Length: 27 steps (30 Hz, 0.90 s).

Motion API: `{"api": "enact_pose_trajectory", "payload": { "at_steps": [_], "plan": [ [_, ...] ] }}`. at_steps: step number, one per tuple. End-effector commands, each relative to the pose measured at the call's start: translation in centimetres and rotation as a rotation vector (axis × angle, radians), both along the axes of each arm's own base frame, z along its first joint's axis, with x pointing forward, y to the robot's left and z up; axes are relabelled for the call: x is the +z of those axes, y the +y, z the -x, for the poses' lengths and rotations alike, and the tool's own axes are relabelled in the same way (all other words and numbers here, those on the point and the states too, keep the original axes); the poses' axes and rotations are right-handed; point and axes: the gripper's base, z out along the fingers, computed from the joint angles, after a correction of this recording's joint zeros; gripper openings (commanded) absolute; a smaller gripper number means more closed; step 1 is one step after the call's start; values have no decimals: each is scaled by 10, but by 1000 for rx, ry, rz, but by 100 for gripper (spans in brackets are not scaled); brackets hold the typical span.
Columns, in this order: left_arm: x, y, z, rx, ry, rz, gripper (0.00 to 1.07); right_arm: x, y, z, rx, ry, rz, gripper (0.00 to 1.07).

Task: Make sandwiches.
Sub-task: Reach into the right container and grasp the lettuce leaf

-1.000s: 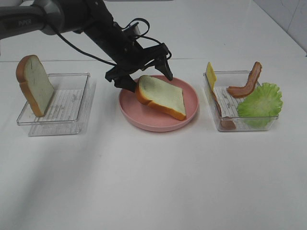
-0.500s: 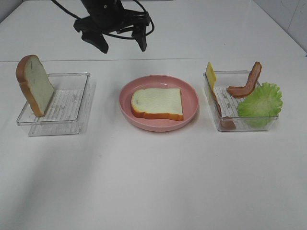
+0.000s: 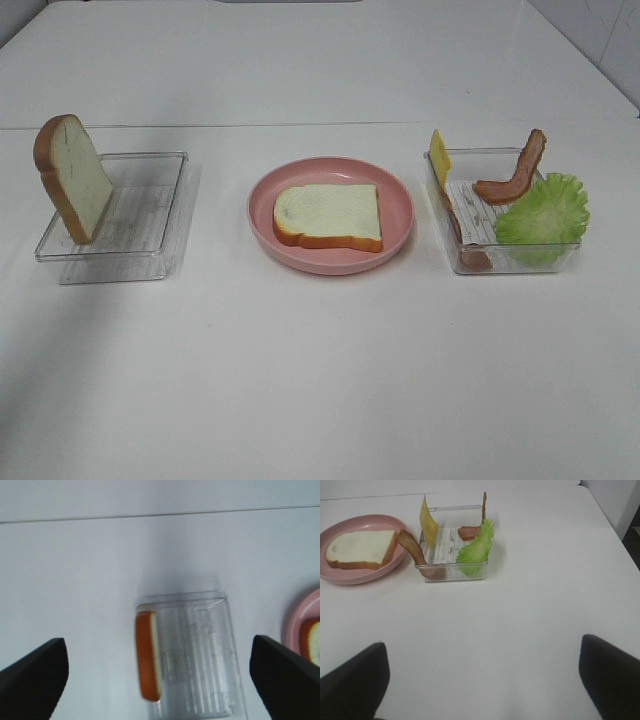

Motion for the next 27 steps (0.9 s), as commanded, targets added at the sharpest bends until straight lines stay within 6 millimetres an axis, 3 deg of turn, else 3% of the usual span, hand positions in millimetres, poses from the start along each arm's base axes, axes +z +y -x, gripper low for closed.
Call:
{"api": "enact_pose_trajectory", "payload": {
  "at_steps": [1, 2, 4, 5, 7, 8, 9, 10, 11, 12, 13, 14, 15, 16, 17, 18, 19, 20, 21, 22, 24, 25, 27],
  "plan": [
    [10, 16, 32, 9, 74, -12, 90, 1, 0, 2, 3, -21, 7, 98],
    [10, 16, 32, 9, 74, -12, 90, 1, 0, 2, 3, -21, 7, 98],
    [19, 14, 58, -6, 82, -21, 90, 1, 0, 2, 3, -21, 7, 98],
    [19, 14, 58, -6, 82, -21, 90, 1, 0, 2, 3, -21, 7, 98],
    [27, 8, 92, -24, 87, -22, 90, 1, 0, 2, 3, -21, 7, 98],
    [27, 8, 92, -24, 87, -22, 90, 1, 0, 2, 3, -21, 7, 98],
    [31, 3, 117, -28, 74, -14, 90, 1, 0, 2, 3, -21, 7, 98],
    [31, 3, 117, -28, 74, -14, 90, 1, 0, 2, 3, -21, 7, 98],
    [33, 1, 132, -35, 64, -12, 90, 1, 0, 2, 3, -21, 7, 98],
    [33, -3, 161, -37, 41, -1, 90, 1, 0, 2, 3, -21, 7, 98],
    [33, -3, 161, -37, 41, -1, 90, 1, 0, 2, 3, -21, 7, 98],
    [37, -3, 177, -35, 11, 7, 90, 1, 0, 2, 3, -21, 7, 98],
    [38, -2, 210, -26, -36, 24, 90, 1, 0, 2, 3, -21, 7, 98],
    [38, -1, 223, -17, -52, 32, 90, 1, 0, 2, 3, -21, 7, 98],
    [38, -1, 223, -17, -52, 32, 90, 1, 0, 2, 3, -21, 7, 98],
    [35, 4, 256, -5, -95, 36, 90, 1, 0, 2, 3, -21, 7, 98],
    [35, 4, 256, -5, -95, 36, 90, 1, 0, 2, 3, -21, 7, 98],
    [31, 6, 268, 0, -108, 35, 90, 1, 0, 2, 3, -21, 7, 98],
    [29, 11, 298, 6, -168, 20, 90, 1, 0, 2, 3, -21, 7, 98],
    [29, 11, 298, 6, -168, 20, 90, 1, 0, 2, 3, -21, 7, 98],
    [20, 18, 333, 11, -245, -5, 90, 1, 0, 2, 3, -21, 7, 98],
    [20, 18, 333, 11, -245, -5, 90, 1, 0, 2, 3, -21, 7, 98],
    [9, 24, 365, 17, -306, -19, 90, 1, 0, 2, 3, -21, 7, 98]
  ]
}}
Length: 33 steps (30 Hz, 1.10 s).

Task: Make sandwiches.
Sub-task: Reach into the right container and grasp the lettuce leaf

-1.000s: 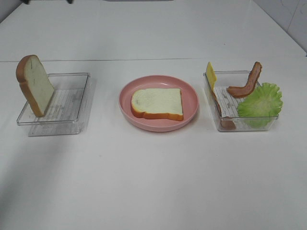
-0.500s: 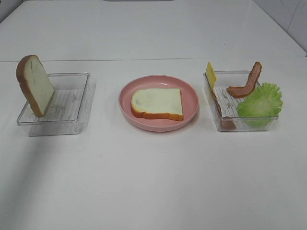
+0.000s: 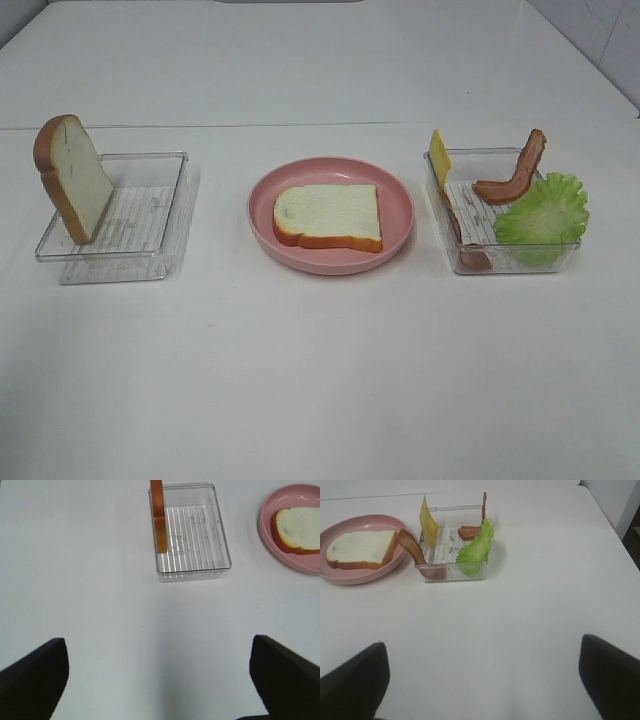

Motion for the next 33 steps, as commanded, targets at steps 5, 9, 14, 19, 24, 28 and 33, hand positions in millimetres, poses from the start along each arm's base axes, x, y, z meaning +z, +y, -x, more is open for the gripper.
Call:
{"api": "enact_pose_trajectory", "payload": {
  "at_steps": [5, 9, 14, 19, 24, 28, 33],
  "plan": [
    [-25, 10, 75, -4, -153, -19, 90, 1, 0, 2, 3, -21, 7, 98],
    [-45, 14, 104, -12, -216, -25, 90, 1, 0, 2, 3, -21, 7, 98],
    [-64, 15, 137, -29, -362, 26, 90, 1, 0, 2, 3, -21, 7, 98],
    [-73, 12, 135, -64, -300, 20, 89, 1, 0, 3, 3, -22, 7, 98],
    [-85, 8, 124, -93, -339, 20, 88, 1, 0, 2, 5, -17, 5, 98],
    [-91, 7, 118, -93, -349, 29, 88, 1, 1, 2, 6, -17, 3, 98],
    [-91, 6, 118, -97, -350, 33, 88, 1, 1, 2, 6, -17, 3, 98]
  ]
}}
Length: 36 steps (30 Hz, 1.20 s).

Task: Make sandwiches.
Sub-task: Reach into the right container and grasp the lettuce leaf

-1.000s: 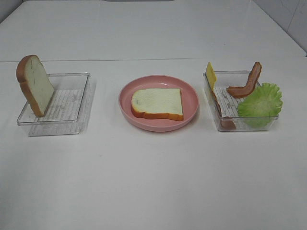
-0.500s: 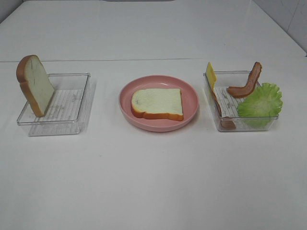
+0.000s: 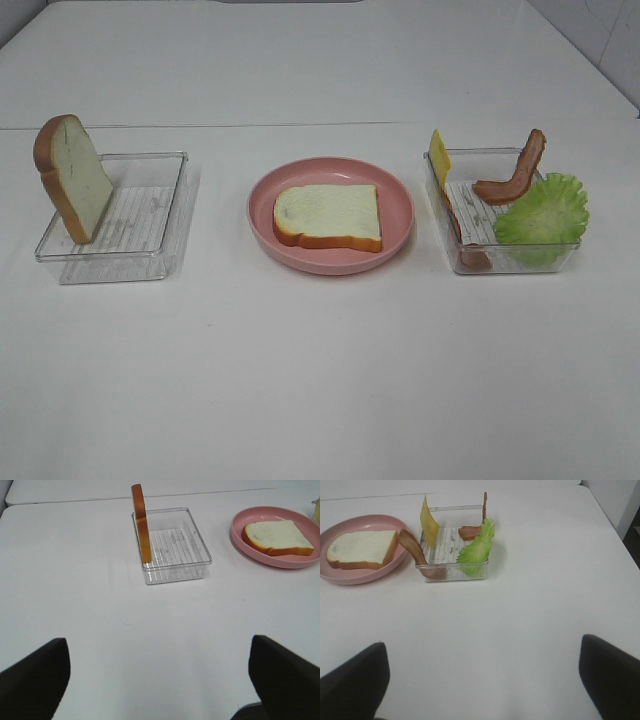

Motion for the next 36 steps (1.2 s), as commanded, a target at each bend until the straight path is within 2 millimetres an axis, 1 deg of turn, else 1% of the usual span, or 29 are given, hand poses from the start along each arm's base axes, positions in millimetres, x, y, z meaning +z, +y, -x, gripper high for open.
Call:
{"api": "enact_pose_trajectory", "payload": {
  "at_steps": [1, 7, 8, 9, 11, 14, 26, 28, 29, 31, 32, 33, 34, 35, 36],
  "plan": [
    [0, 0, 1, -10, -27, 5, 88, 1, 0, 2, 5, -17, 5, 98],
    [0, -1, 1, 13, -27, 5, 88, 1, 0, 2, 4, -17, 6, 98],
    [0, -1, 1, 61, -27, 5, 88, 1, 0, 2, 4, -15, 6, 98],
    [0, -1, 1, 61, -27, 5, 88, 1, 0, 2, 4, -15, 6, 98],
    [0, -2, 1, 158, -28, 5, 88, 1, 0, 1, 4, -14, 5, 98],
    [0, -2, 1, 183, -30, 5, 88, 1, 0, 1, 4, -14, 5, 98],
    [0, -2, 1, 183, -30, 5, 88, 1, 0, 0, 4, -2, 5, 98],
    [0, -2, 1, 183, -30, 5, 88, 2, 0, -8, 4, 49, 5, 98],
    [0, -2, 1, 183, -30, 5, 88, 2, 0, -8, 4, 49, 5, 98],
    [0, -2, 1, 183, -30, 5, 88, 8, 1, -23, 6, 137, -15, 98],
    [0, -2, 1, 183, -30, 5, 88, 8, 1, -23, 6, 137, -15, 98],
    [0, -2, 1, 183, -30, 5, 88, 15, 2, -37, 15, 202, -33, 98],
    [0, -2, 1, 183, -30, 5, 88, 15, 2, -37, 15, 202, -33, 98],
    [0, -2, 1, 183, -30, 5, 88, 20, 3, -46, 20, 241, -46, 98],
    [0, -2, 1, 183, -30, 5, 88, 29, 5, -68, 31, 326, -77, 98]
  ]
}}
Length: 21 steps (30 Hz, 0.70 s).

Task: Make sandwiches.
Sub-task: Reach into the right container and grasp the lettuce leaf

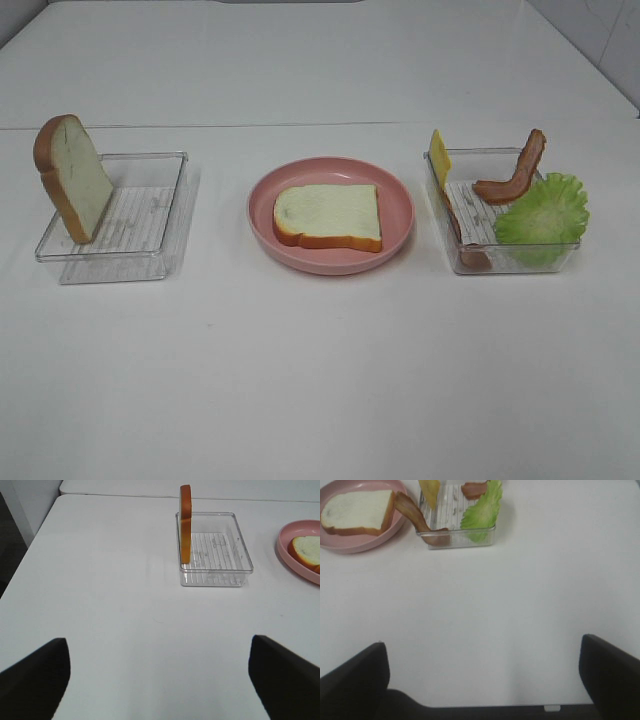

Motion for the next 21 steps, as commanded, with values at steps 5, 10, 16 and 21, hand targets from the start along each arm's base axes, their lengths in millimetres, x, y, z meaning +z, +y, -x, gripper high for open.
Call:
{"api": "enact_pose_trajectory", "payload": {
  "at_steps": [5, 10, 16, 21],
  "plan": [
    [1, -1, 2, -2, -32, 3, 88, 33, 7, -79, 35, 208, -95, 98],
    [1, -1, 2, -2, -32, 3, 88, 36, 5, -126, 29, 273, -84, 98],
    [1, -1, 2, -2, -32, 3, 88, 30, 4, -195, 53, 364, -67, 98],
    [1, -1, 2, -2, -32, 3, 88, 11, 2, -256, 78, 452, -51, 96]
  ]
}}
